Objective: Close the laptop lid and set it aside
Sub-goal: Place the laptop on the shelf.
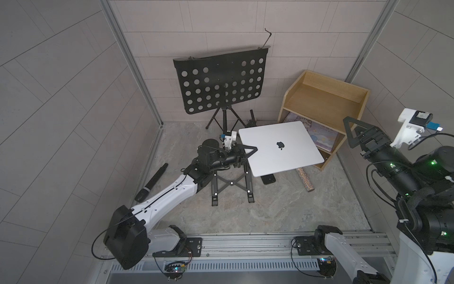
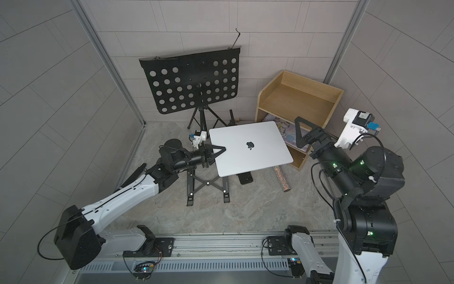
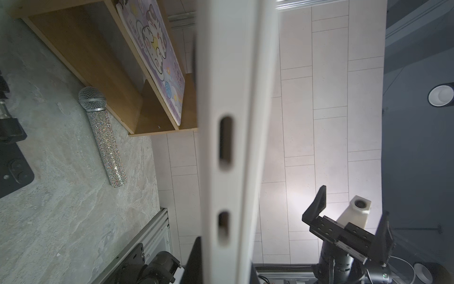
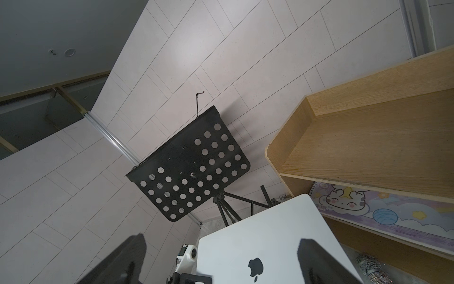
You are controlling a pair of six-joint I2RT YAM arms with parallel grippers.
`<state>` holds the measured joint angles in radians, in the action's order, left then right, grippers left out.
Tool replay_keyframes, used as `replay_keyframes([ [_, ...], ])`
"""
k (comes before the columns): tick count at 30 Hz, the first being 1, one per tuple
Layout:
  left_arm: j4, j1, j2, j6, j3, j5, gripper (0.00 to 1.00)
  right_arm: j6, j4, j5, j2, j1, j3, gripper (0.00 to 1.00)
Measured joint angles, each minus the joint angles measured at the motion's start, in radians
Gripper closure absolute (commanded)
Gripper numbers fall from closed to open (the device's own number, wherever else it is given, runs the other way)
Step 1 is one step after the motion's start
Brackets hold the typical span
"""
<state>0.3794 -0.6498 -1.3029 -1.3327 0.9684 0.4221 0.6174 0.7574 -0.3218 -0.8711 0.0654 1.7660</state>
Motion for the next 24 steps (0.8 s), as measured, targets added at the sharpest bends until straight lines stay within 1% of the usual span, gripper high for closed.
replay_keyframes([
  [5, 0.000, -0.052, -0.055, 0.004, 0.036, -0.079, 1.00, 0.000, 0.004, 0.001, 0.000, -0.001, 0.000, 0.00],
  [12, 0.029, -0.058, -0.060, -0.005, 0.039, -0.101, 1.00, -0.001, 0.006, 0.001, 0.000, -0.010, -0.013, 0.00],
  [19, 0.044, -0.059, -0.032, -0.013, 0.041, -0.137, 1.00, 0.000, 0.003, 0.001, -0.002, -0.018, -0.017, 0.00],
  [24, 0.045, -0.078, -0.058, -0.014, 0.087, -0.171, 1.00, 0.000, -0.005, 0.000, -0.004, -0.020, -0.017, 0.00],
])
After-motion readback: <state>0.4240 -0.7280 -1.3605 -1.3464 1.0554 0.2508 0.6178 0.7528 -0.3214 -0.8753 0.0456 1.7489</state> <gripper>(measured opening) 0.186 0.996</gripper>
